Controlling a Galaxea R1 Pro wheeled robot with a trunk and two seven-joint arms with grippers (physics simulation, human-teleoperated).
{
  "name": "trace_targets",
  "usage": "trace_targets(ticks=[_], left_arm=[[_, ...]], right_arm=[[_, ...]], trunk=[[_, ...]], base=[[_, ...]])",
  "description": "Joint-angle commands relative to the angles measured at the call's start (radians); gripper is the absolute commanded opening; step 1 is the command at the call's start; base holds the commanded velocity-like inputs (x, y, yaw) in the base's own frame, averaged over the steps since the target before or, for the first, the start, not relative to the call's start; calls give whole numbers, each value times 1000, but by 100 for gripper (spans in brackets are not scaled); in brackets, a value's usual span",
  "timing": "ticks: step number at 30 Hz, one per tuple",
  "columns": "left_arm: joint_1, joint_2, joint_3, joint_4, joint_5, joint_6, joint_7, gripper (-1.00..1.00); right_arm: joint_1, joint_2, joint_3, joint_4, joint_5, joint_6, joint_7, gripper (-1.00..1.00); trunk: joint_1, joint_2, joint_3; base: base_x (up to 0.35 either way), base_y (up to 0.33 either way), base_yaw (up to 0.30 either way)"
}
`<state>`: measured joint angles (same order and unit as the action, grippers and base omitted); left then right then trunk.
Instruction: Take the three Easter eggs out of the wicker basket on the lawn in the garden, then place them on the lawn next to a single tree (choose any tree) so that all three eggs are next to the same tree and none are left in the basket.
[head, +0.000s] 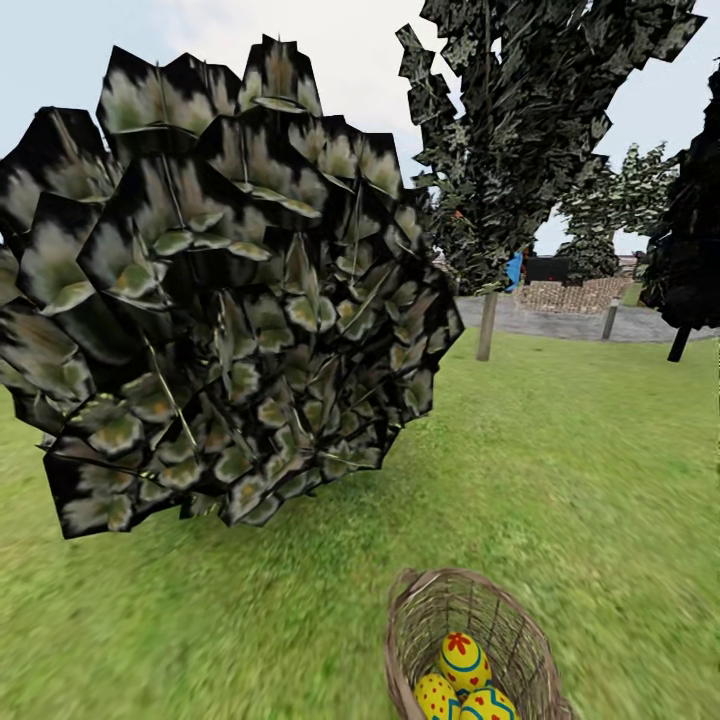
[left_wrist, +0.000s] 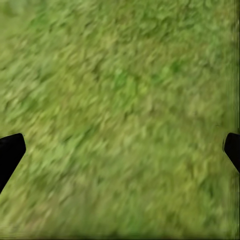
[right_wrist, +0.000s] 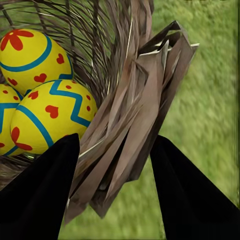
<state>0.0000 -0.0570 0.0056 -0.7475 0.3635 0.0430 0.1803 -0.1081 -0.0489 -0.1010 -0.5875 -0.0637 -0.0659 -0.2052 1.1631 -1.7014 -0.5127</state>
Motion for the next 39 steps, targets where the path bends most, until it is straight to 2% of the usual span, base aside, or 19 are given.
trace_targets(ticks=[1, 7, 39], left_arm=[[0, 0, 0, -2, 6, 5, 4, 100], [0, 0, 0, -2, 6, 5, 4, 100], [0, 0, 2, -3, 6, 5, 4, 100]], right_arm=[[-1, 0, 1, 0, -4, -5, 0, -100], [-1, 1, 1, 1, -3, -5, 0, -100], [-1, 0, 1, 2, -2, -6, 0, -100]], trunk=[[0, -1, -1], [0, -1, -1], [0, -1, 18]], base=[[0, -294, -10], [0, -122, -135], [0, -1, -268]])
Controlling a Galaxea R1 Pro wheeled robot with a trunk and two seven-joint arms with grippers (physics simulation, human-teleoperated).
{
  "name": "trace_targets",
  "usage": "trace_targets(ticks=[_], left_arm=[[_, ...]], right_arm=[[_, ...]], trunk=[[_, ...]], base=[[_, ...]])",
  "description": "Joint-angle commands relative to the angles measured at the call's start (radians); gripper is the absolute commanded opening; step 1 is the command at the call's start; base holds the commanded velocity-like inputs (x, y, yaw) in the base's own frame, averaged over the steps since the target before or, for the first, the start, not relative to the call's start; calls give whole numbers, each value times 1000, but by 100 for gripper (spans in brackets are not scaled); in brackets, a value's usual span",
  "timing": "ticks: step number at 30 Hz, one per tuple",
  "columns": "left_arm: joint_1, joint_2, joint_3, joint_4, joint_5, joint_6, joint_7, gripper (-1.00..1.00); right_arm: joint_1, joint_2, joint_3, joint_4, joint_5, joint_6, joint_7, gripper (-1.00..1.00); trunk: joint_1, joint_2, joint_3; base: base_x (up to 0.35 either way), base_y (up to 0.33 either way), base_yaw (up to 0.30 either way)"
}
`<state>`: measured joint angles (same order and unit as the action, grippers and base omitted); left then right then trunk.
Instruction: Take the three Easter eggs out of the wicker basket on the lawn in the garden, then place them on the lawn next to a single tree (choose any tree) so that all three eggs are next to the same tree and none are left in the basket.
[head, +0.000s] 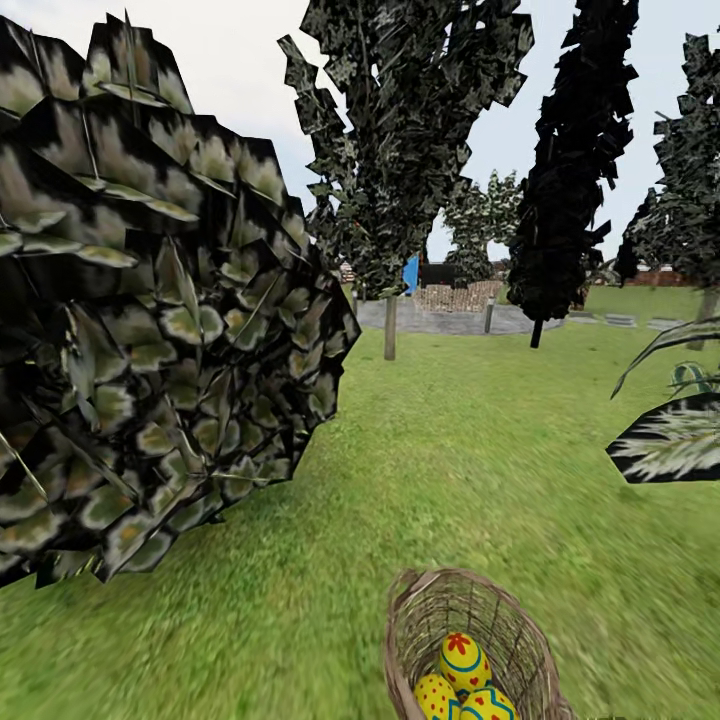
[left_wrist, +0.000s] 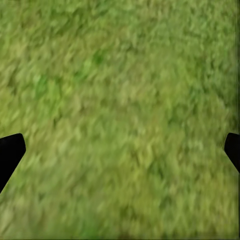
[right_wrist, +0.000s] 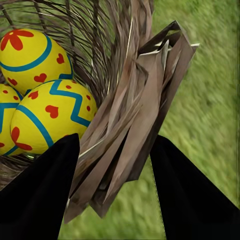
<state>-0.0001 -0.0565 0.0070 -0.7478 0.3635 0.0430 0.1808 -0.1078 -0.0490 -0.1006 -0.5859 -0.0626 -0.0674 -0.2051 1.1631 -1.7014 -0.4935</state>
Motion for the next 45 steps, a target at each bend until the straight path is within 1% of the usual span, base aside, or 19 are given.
trace_targets(ticks=[1, 21, 31, 45], left_arm=[[0, 0, 1, -2, 6, 5, 3, 100], [0, 0, 1, -2, 6, 5, 3, 100], [0, 0, 1, -2, 6, 5, 3, 100], [0, 0, 2, -2, 6, 5, 3, 100]], right_arm=[[-1, 0, 1, 0, -3, -5, 0, -100], [-1, 0, 1, 0, -3, -5, 0, -100], [-1, 0, 1, 0, -3, -5, 0, -100], [-1, 2, 4, 0, -2, -5, 0, -100]], trunk=[[0, -1, 0], [0, -1, 16], [0, -1, 23], [0, -1, 23]], base=[[0, 0, -269], [19, 0, -269], [308, 0, -247], [333, 0, -12]])
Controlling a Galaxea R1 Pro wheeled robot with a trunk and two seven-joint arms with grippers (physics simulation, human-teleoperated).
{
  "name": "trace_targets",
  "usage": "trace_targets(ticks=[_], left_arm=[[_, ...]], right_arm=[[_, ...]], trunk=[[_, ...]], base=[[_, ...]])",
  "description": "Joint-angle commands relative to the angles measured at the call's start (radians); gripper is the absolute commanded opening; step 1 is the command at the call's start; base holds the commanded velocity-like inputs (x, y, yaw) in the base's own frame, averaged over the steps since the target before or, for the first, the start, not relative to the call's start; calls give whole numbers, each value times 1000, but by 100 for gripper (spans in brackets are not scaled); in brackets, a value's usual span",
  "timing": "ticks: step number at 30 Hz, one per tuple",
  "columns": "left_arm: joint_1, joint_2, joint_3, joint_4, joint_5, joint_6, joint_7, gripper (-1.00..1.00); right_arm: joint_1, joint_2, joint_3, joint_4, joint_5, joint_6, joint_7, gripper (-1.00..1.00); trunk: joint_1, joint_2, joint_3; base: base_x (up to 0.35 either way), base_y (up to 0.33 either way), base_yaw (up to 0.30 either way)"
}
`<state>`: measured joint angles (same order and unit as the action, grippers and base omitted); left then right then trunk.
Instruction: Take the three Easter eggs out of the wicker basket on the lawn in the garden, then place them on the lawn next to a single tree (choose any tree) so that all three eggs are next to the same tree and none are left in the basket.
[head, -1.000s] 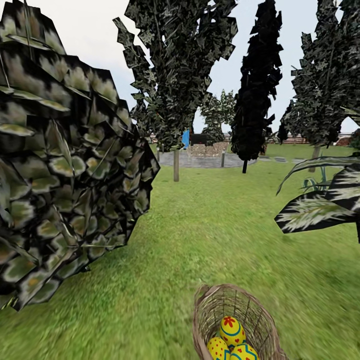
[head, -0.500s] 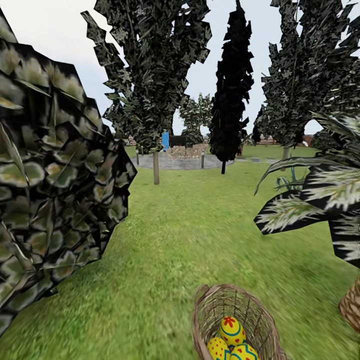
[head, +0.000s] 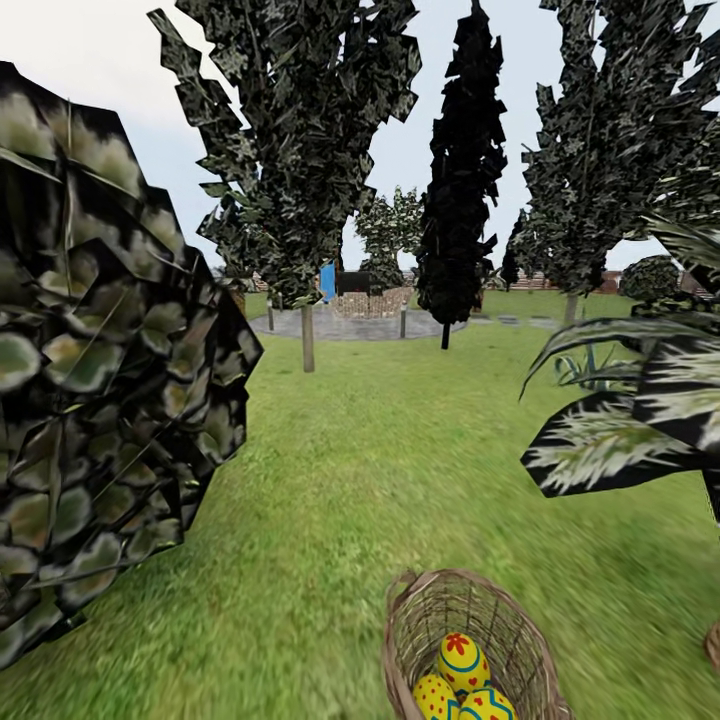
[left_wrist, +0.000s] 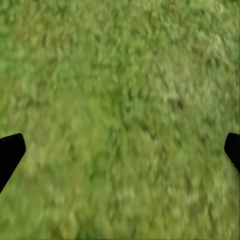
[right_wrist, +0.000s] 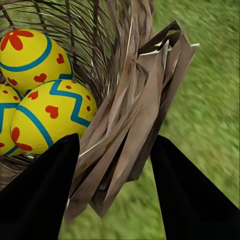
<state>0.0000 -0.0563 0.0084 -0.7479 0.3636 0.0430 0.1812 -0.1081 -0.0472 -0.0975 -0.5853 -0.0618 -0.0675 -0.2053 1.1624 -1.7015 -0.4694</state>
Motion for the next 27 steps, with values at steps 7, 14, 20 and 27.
trace_targets(ticks=[7, 14, 20, 27], left_arm=[[0, 0, 1, -2, 6, 5, 3, 100], [0, 0, 1, -2, 6, 5, 3, 100], [0, 0, 1, -2, 6, 5, 3, 100], [0, 0, 1, -2, 6, 5, 3, 100]], right_arm=[[-1, 0, 1, -1, -3, -5, 0, -100], [-1, 0, 1, -1, -3, -4, 0, -100], [-1, 0, 1, -1, -3, -4, 0, -100], [-1, 0, 1, -1, -3, -4, 0, -100]], trunk=[[1, -1, -1], [1, -1, 1], [1, -1, 1], [1, -1, 4]], base=[[333, 2, -25], [331, 108, -79], [309, 205, -2], [304, 213, -84]])
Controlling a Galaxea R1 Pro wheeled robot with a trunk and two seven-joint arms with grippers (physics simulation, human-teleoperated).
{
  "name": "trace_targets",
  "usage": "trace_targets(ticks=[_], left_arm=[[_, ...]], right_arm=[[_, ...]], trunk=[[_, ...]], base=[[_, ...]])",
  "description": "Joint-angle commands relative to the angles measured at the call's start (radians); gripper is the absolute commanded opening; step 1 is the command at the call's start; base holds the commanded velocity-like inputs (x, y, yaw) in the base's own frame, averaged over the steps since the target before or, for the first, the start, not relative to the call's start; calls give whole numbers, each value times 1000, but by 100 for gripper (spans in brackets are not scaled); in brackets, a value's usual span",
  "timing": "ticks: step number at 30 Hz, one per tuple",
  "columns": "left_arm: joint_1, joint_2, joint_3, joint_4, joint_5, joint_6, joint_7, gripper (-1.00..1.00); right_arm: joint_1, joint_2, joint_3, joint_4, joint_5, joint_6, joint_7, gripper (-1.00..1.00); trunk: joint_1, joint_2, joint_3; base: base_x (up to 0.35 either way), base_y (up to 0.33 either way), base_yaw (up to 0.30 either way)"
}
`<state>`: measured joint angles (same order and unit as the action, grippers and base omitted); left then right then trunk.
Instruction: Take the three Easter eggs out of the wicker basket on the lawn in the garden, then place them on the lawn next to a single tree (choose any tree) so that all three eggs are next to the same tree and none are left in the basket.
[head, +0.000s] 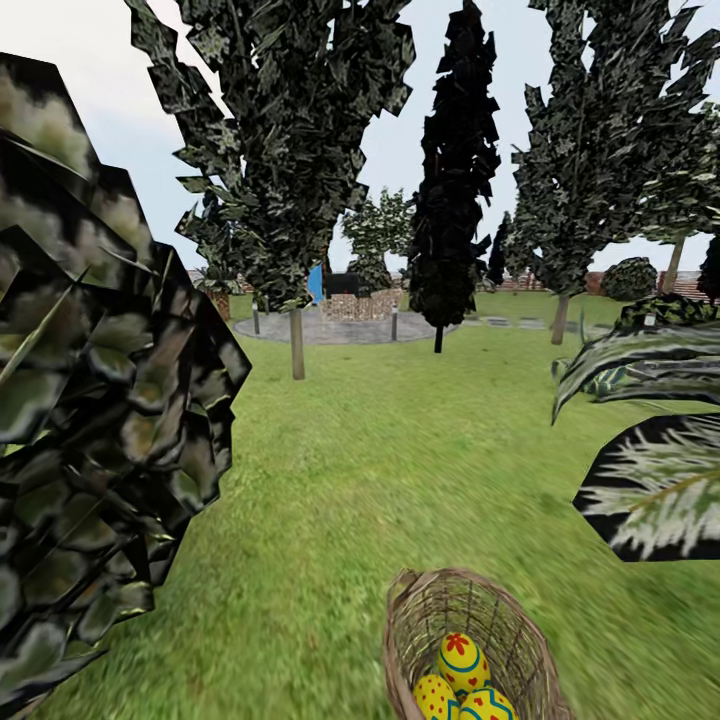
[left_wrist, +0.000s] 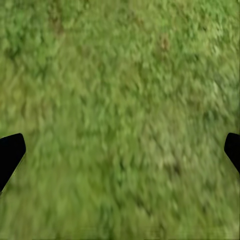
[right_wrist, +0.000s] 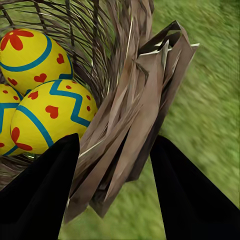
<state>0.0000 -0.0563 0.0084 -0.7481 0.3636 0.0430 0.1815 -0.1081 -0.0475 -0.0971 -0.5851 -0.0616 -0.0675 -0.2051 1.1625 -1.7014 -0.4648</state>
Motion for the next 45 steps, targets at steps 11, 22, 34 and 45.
trace_targets(ticks=[11, 22, 34, 45], left_arm=[[0, 0, 1, -2, 6, 5, 3, 100], [0, 0, 1, -2, 6, 5, 3, 100], [0, 0, 2, -2, 6, 5, 3, 100], [0, 0, 2, -2, 6, 5, 3, 100]], right_arm=[[-1, 0, 1, 1, -3, -4, 0, -100], [-1, 0, 2, 0, -3, -4, 0, -100], [-1, 0, 2, -1, -3, -4, 0, -100], [-1, 0, 2, 0, -3, -4, 0, -100]], trunk=[[1, -1, 8], [1, -1, 13], [1, -1, 14], [1, -1, 14]], base=[[305, 65, -158], [60, -27, -93], [292, 0, -9], [315, 0, 0]])
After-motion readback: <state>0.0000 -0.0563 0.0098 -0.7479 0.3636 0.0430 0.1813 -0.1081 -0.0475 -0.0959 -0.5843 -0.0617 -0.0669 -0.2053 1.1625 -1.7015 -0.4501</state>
